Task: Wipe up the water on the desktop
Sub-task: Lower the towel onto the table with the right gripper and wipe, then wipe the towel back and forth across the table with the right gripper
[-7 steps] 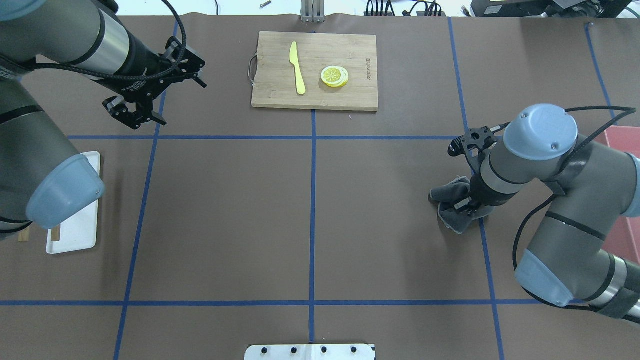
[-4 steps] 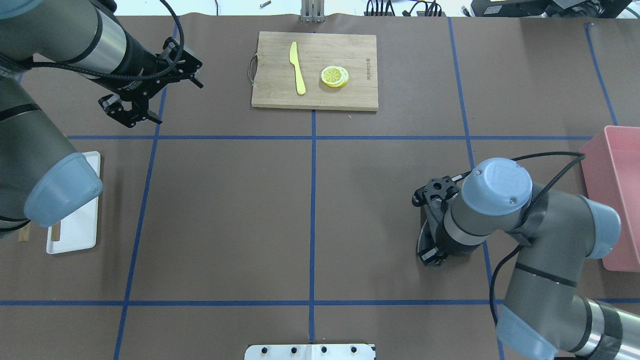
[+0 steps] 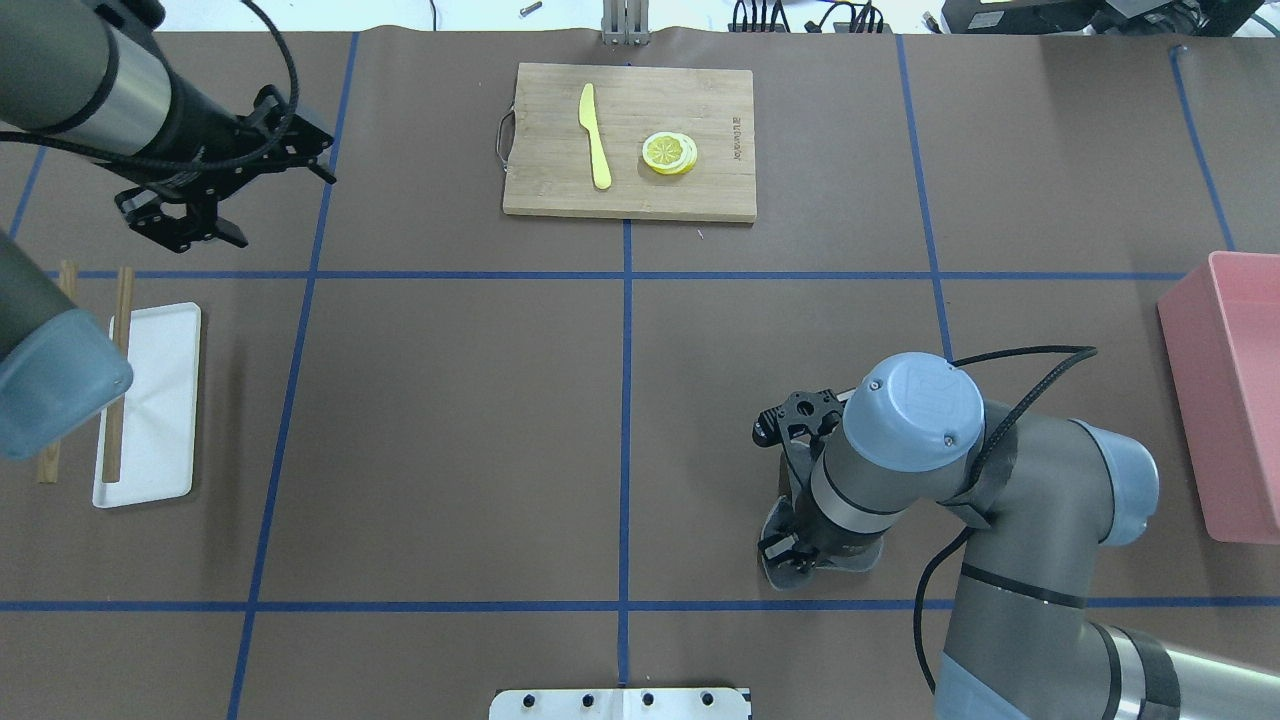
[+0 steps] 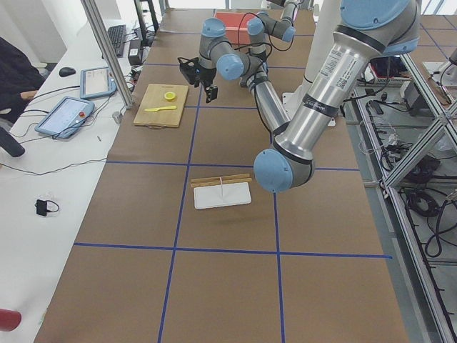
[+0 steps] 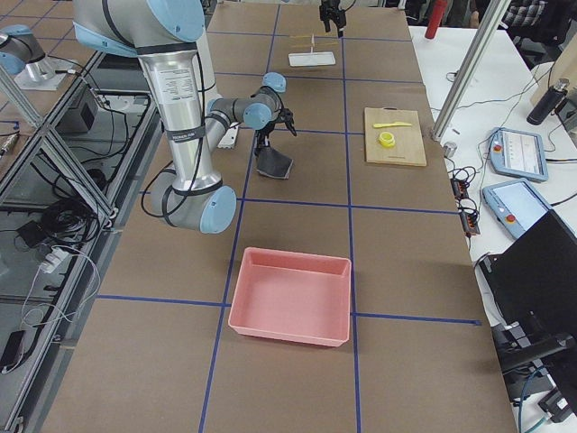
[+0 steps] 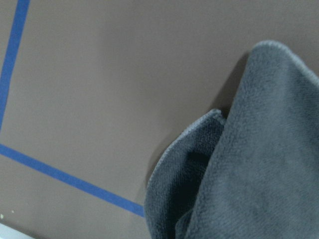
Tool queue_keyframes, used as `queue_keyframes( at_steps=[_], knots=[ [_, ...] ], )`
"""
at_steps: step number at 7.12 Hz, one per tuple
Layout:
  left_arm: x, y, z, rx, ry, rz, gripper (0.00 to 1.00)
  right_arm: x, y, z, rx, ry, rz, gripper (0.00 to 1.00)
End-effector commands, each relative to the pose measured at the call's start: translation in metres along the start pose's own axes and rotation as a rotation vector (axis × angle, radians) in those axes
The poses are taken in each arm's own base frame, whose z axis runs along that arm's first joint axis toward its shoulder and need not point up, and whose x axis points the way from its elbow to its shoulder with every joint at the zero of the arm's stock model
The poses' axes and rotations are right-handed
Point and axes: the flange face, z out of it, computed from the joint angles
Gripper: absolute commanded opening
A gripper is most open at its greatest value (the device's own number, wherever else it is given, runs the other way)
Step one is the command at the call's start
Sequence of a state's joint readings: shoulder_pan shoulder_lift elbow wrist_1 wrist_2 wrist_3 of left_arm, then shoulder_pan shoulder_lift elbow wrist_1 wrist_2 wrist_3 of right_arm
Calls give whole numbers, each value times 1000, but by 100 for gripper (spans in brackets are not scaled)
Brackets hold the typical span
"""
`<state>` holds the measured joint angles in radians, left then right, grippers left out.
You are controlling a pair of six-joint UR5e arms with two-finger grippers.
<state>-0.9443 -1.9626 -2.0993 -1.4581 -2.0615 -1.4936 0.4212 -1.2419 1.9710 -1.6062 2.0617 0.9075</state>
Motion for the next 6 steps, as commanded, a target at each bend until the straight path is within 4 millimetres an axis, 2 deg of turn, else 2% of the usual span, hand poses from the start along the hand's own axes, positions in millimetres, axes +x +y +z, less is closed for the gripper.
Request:
queue_keyframes(
  at_steps=[1, 2, 3, 4, 5, 6],
  knots=[
    [-73, -12, -33, 38, -22, 191, 98, 64, -63, -20, 26, 23, 118, 0],
    [-94, -24, -43, 61, -40, 227, 98, 101, -89, -25, 30, 43, 152, 0],
    [-103, -37, -41, 72, -60, 199, 98, 142, -109, -23, 28, 82, 133, 0],
    [-109, -50, -44, 86, -77, 178, 98, 189, -128, -31, 35, 116, 130, 0],
    [-123, -61, -52, 101, -92, 253, 98, 235, -141, -39, 34, 147, 143, 0],
    [-149, -76, -57, 109, -129, 367, 98, 272, -149, -55, 44, 165, 143, 0]
  ],
)
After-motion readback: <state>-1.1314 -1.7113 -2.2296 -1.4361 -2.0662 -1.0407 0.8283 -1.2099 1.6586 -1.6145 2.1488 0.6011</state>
